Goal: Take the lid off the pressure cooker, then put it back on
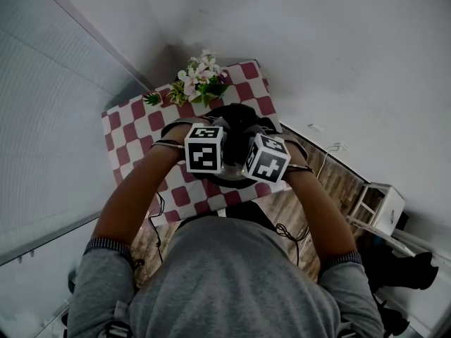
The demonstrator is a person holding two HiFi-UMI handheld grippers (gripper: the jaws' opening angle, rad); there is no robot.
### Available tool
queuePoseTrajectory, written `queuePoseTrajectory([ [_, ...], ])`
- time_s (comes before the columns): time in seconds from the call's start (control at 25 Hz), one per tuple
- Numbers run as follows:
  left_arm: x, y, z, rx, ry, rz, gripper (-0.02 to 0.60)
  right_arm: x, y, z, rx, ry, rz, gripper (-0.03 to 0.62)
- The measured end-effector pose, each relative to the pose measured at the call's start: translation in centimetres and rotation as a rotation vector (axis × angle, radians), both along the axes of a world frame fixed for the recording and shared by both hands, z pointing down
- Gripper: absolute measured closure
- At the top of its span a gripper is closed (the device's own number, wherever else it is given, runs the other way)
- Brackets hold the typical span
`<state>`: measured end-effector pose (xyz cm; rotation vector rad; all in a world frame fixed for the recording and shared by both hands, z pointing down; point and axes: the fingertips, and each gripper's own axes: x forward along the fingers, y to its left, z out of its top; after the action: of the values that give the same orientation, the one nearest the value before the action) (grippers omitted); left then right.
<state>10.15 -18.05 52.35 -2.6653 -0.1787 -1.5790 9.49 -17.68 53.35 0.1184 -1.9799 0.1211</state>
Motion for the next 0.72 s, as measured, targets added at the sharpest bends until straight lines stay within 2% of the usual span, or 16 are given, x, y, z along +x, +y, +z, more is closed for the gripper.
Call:
queuePoseTrajectory([
  [0.24,-0.28,-0.01,0.12,-0.058,-0.024,-0.062,0.284,-0.38,0.0,-0.03,-0.01,-0.022,-0.115,0.301],
  [0.36,-0.48,0.03,0.22,-0.089,-0.02,-0.09,0.284,-0.58,0.02,0.03,-0.026,-0.025,-0.14,0.299],
  [0.72,-0.43,0.24,0.28,-0.111,-0.007,-0.081,0.284,-0.61,0.06,-0.06,-0.037,0.044,-0.051,0.303],
])
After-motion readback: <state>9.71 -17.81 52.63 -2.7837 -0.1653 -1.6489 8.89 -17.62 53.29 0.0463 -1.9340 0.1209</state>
